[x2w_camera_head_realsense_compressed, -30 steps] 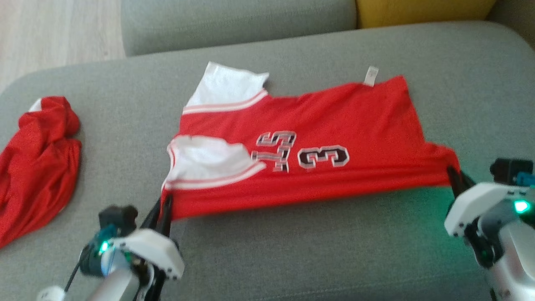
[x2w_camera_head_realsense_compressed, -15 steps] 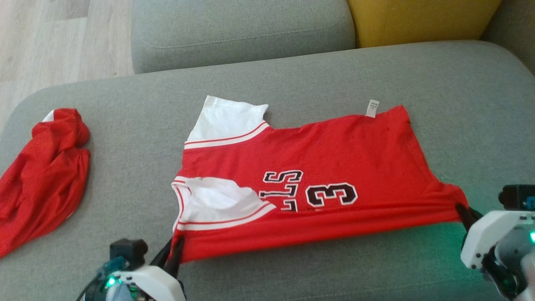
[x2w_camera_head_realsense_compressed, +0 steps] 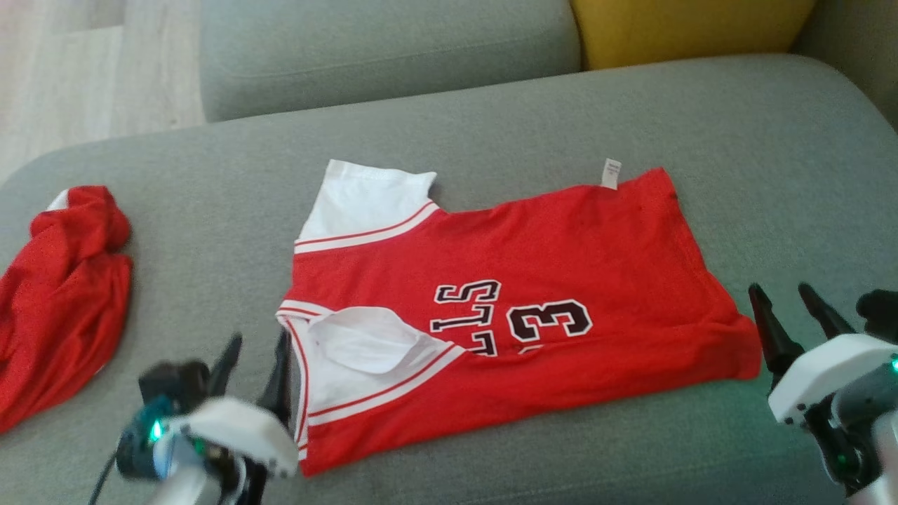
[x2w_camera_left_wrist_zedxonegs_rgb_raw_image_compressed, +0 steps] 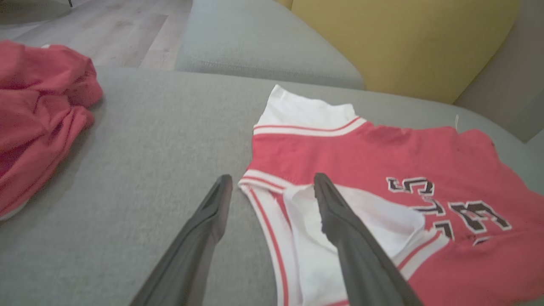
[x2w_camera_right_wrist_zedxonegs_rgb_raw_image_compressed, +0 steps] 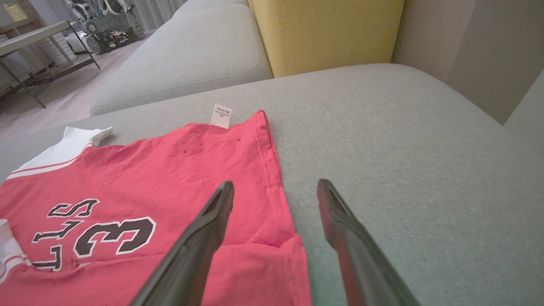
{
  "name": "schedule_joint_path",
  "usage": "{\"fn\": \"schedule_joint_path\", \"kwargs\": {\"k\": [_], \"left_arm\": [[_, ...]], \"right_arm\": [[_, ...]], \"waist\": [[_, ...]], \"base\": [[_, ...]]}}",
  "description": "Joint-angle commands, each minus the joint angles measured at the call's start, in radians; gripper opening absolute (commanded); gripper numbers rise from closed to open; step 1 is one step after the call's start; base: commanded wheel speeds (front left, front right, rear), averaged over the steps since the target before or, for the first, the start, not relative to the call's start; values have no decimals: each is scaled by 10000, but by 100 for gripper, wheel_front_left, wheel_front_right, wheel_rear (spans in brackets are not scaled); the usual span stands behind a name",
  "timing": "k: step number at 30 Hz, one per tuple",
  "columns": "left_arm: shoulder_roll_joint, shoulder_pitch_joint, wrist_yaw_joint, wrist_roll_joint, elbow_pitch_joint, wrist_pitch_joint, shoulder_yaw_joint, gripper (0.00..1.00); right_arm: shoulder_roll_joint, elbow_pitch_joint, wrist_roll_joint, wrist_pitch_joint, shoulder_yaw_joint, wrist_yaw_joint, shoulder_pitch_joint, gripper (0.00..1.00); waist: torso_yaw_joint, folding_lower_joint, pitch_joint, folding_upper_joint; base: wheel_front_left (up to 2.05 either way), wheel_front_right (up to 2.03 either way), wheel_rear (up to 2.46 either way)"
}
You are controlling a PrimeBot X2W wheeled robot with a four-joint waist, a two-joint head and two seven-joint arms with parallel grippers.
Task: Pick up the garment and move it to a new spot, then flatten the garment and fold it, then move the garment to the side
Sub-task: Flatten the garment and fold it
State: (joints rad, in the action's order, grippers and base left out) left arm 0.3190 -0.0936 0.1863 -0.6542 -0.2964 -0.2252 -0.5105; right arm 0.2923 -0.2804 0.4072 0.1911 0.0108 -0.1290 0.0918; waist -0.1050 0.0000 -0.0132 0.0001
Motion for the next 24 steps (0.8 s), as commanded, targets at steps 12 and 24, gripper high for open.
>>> {"fn": "schedule_joint_path", "kwargs": {"k": [12,24], "left_arm": [[248,-4202,-1425,-11,-927,1029,323,100],[1405,-8657,-2681,163,-4134,4028,-2,100]], "right_arm": [[-427,675,-970,-1449,807,-17,2207,100],[-753,106,-1421,-1918,2064,-17,4190,100]], "waist": [[-1042,0,-1924,-1],[-1955,0,-3794,-1]], "base": [[0,0,0],[0,0,0]]}}
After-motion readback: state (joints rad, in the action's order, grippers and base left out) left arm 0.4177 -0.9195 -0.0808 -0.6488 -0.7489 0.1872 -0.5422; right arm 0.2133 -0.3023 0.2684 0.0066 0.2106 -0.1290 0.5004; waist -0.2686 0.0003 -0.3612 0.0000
